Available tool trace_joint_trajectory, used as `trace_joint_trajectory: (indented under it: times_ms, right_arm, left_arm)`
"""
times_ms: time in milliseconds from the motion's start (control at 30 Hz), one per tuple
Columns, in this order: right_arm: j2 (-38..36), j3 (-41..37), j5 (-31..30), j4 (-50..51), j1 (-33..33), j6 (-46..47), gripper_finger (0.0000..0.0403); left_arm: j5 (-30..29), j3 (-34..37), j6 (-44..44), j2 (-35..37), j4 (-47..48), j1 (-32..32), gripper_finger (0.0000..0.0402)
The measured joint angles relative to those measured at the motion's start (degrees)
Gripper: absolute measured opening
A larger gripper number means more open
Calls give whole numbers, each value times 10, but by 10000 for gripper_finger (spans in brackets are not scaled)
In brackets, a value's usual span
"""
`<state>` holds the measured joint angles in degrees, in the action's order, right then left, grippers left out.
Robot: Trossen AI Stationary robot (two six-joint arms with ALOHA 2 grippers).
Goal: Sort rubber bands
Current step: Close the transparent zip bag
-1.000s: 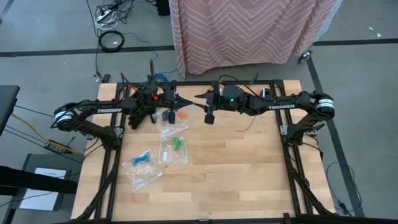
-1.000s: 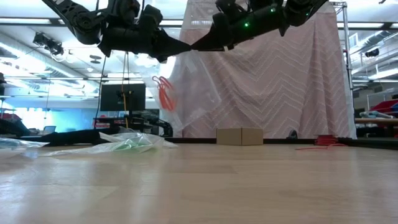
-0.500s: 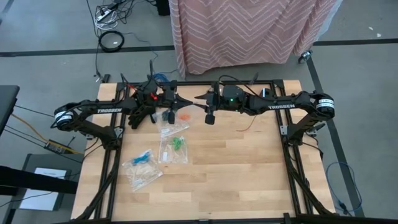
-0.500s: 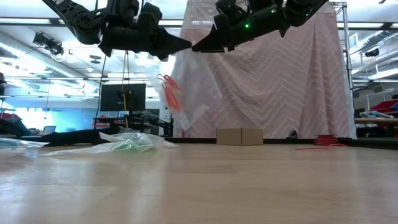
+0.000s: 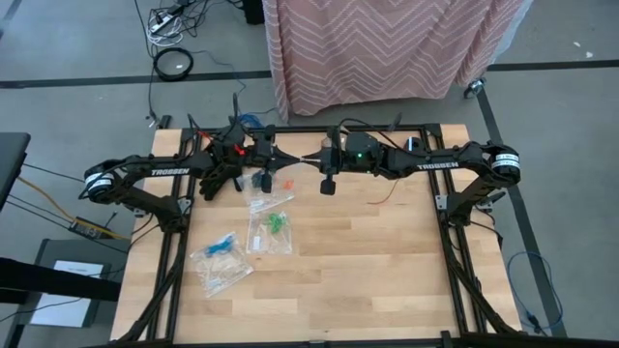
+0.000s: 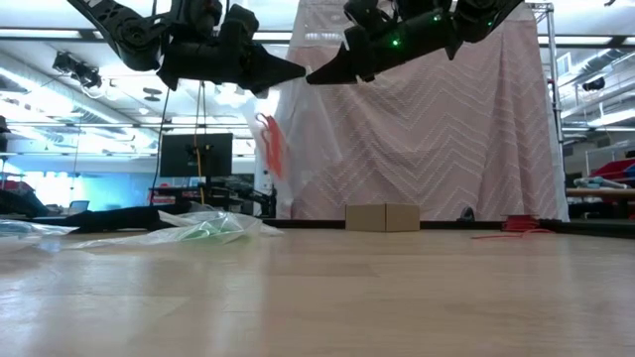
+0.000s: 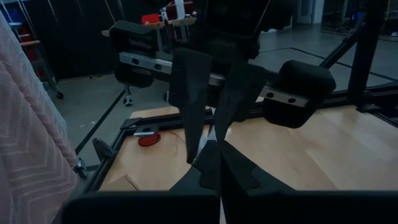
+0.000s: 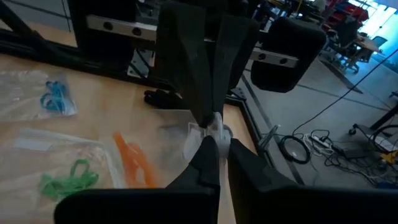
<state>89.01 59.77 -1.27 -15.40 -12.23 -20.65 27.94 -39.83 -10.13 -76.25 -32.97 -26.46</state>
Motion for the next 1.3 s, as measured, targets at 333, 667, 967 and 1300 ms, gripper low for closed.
trace_joint_trajectory:
  times_ms: [333,667,967,1300]
  right_arm:
    - [-1,1,-23,64,1,0,2]
    - [-1,-1,-58,112,-3,10,1]
    - [-1,0,-110,103,12,7,0]
    - [-1,0,-116,83,21,1,0]
  left_arm:
    - [3,0,6,-1,-4,0,0]
    - [32,-7,20,4,9,-3,1]
    - [-54,-7,-93,4,110,0,85]
    - [-159,-78,-141,3,202,45,171]
